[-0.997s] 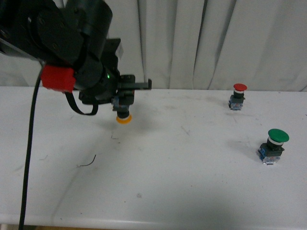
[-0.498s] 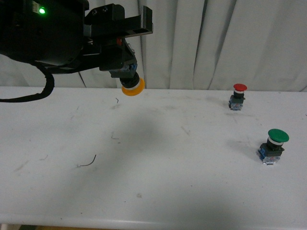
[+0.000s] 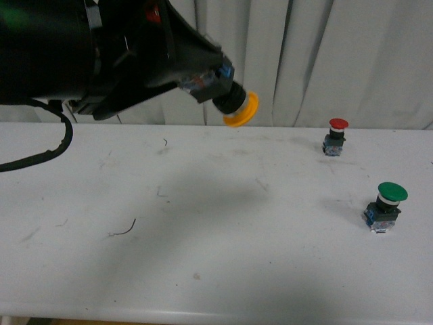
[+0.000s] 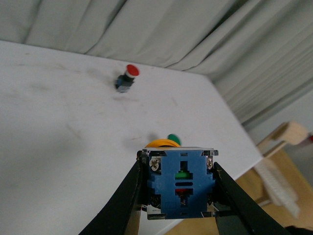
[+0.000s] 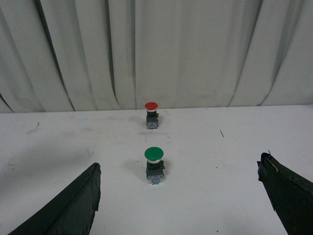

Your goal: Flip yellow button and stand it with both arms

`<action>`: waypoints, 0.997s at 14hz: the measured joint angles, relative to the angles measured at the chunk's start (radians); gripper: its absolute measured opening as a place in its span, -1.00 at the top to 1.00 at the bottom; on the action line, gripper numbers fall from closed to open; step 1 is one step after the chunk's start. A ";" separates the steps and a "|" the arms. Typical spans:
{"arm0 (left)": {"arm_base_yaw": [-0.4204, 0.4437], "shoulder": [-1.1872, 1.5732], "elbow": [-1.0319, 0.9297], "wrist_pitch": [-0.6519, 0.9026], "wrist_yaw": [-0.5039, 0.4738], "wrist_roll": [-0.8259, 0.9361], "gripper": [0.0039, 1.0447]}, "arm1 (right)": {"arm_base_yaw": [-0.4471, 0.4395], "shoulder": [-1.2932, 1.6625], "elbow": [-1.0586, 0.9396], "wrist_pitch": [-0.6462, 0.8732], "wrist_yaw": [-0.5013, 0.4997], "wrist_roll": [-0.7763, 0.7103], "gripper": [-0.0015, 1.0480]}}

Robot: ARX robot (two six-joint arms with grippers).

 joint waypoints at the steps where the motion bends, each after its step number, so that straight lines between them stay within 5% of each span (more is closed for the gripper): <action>1: 0.025 0.038 -0.005 0.108 0.068 -0.091 0.36 | 0.000 0.000 0.000 0.000 0.000 0.000 -0.88; 7: 0.056 0.268 -0.007 0.661 0.195 -0.540 0.36 | 0.000 0.000 0.000 0.000 0.000 0.000 -0.88; 14: 0.038 0.411 0.031 0.787 0.187 -0.691 0.36 | 0.000 0.000 0.000 0.000 0.000 0.000 -0.88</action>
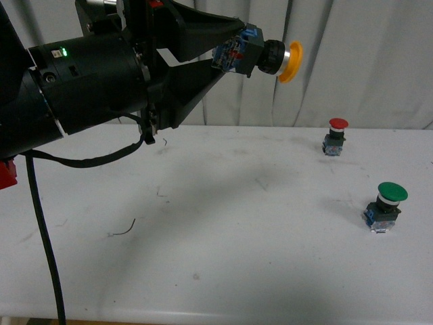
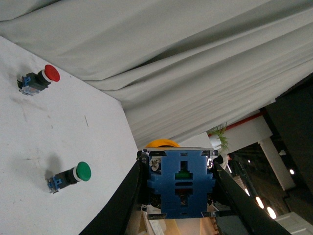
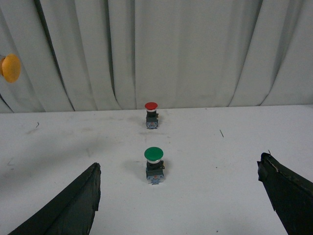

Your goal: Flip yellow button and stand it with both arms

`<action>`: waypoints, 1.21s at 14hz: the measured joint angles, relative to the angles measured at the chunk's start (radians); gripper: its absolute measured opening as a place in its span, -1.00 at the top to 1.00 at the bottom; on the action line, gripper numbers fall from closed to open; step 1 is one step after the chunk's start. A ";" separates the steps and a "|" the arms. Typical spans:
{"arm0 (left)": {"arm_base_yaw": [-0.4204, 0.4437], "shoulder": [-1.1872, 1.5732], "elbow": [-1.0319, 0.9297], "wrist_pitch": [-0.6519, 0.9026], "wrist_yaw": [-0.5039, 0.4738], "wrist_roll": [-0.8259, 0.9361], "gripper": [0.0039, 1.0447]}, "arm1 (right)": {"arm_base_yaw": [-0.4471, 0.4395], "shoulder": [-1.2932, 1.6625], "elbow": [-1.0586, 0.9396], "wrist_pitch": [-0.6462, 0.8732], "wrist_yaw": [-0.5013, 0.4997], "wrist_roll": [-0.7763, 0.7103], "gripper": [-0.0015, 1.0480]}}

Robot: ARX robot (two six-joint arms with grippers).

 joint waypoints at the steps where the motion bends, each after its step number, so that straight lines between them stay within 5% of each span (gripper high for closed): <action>1: -0.003 0.000 0.000 0.009 0.000 -0.002 0.36 | 0.000 0.000 0.000 0.000 0.000 0.000 -0.88; 5: 0.003 -0.006 0.000 0.008 0.004 -0.002 0.36 | -0.013 0.016 -0.004 0.097 -0.036 0.010 -0.88; 9: 0.005 -0.035 -0.006 -0.004 0.003 0.002 0.36 | 0.009 0.778 0.042 0.956 -0.064 0.082 -0.88; 11: 0.009 -0.038 -0.007 -0.010 0.003 0.004 0.36 | 0.046 1.149 0.280 1.218 -0.052 0.114 -0.88; 14: 0.010 -0.038 -0.007 -0.011 0.005 0.007 0.36 | 0.130 1.526 0.568 1.153 -0.071 0.136 -0.88; 17: 0.010 -0.038 -0.007 -0.013 0.008 0.009 0.36 | 0.207 1.569 0.698 1.155 -0.142 0.198 -0.88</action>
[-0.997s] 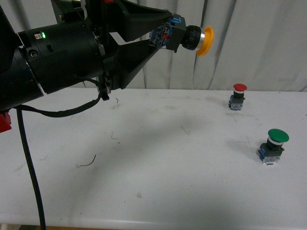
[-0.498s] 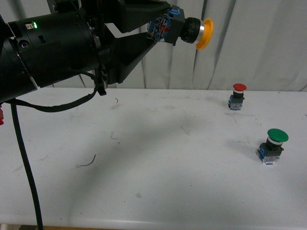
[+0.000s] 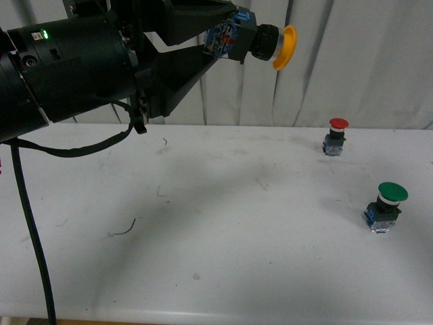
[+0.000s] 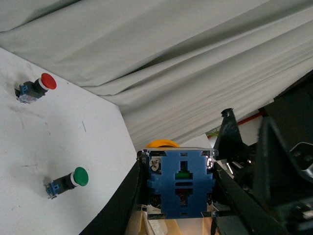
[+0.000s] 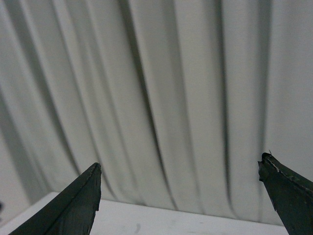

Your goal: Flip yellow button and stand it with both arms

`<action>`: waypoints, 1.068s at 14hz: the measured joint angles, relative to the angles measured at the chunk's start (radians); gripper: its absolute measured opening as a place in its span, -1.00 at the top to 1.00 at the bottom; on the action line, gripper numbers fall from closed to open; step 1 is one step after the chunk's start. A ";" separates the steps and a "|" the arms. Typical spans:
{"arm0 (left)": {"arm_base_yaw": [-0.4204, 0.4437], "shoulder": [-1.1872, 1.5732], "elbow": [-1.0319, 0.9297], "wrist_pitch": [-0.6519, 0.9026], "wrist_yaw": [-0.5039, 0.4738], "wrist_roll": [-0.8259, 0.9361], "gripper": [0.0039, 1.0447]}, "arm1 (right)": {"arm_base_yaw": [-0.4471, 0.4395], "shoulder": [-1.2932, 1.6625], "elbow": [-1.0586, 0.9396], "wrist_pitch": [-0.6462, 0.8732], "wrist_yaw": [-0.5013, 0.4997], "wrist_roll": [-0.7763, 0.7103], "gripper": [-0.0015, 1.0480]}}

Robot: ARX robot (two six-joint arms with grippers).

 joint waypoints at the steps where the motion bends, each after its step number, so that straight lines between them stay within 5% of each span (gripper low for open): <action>1: 0.000 -0.002 0.000 -0.003 0.003 0.000 0.36 | 0.010 -0.001 -0.001 0.018 -0.058 0.062 -0.88; 5: -0.002 -0.013 0.000 -0.014 0.003 0.005 0.36 | -0.048 0.113 -0.025 0.138 -0.365 0.500 -0.88; 6: -0.002 -0.014 -0.004 -0.013 0.001 0.008 0.36 | -0.051 0.205 -0.024 0.129 -0.518 0.787 -0.88; 8: -0.006 -0.015 -0.010 -0.018 -0.002 0.010 0.36 | -0.050 0.280 0.020 0.135 -0.559 1.029 -0.88; 15: -0.008 -0.015 -0.014 -0.016 -0.004 0.019 0.36 | -0.024 0.339 0.077 0.133 -0.552 1.137 -0.88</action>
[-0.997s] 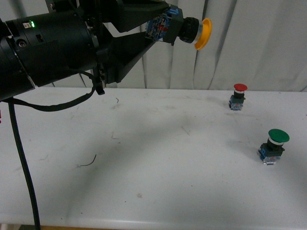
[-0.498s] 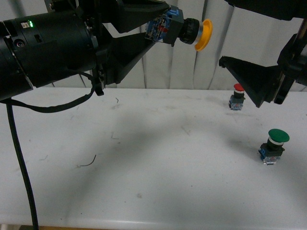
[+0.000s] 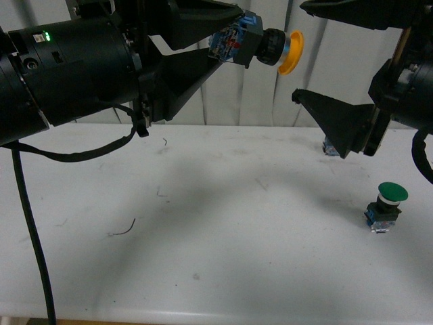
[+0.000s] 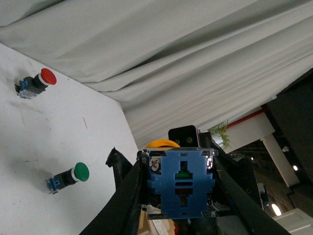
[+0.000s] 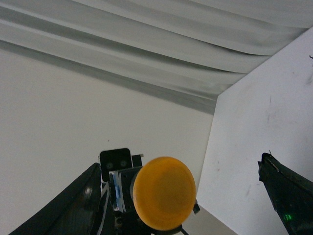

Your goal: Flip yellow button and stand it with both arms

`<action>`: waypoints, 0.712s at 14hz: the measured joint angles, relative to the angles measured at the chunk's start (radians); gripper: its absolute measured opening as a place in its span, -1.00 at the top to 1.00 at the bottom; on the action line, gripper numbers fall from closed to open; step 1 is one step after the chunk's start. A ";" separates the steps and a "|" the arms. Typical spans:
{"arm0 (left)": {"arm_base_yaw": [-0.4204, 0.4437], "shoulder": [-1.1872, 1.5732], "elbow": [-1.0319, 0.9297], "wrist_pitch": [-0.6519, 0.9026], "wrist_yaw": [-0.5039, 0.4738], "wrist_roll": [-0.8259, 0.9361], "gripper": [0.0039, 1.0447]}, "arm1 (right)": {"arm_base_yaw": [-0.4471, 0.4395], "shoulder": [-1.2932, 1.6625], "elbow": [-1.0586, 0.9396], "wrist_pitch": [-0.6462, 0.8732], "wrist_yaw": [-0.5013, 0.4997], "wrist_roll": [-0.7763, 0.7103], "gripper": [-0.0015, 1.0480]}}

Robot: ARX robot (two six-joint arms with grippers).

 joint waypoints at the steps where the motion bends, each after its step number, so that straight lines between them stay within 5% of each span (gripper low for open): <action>1: 0.000 0.000 -0.001 0.004 -0.001 0.000 0.36 | 0.003 0.007 0.017 0.002 0.004 0.006 -0.88; 8: 0.001 -0.002 -0.019 0.019 0.010 0.000 0.36 | 0.081 0.064 0.088 0.002 0.024 0.023 -0.82; 10: 0.001 -0.002 -0.020 0.019 0.014 0.000 0.36 | 0.093 0.066 0.096 0.003 0.027 0.023 -0.31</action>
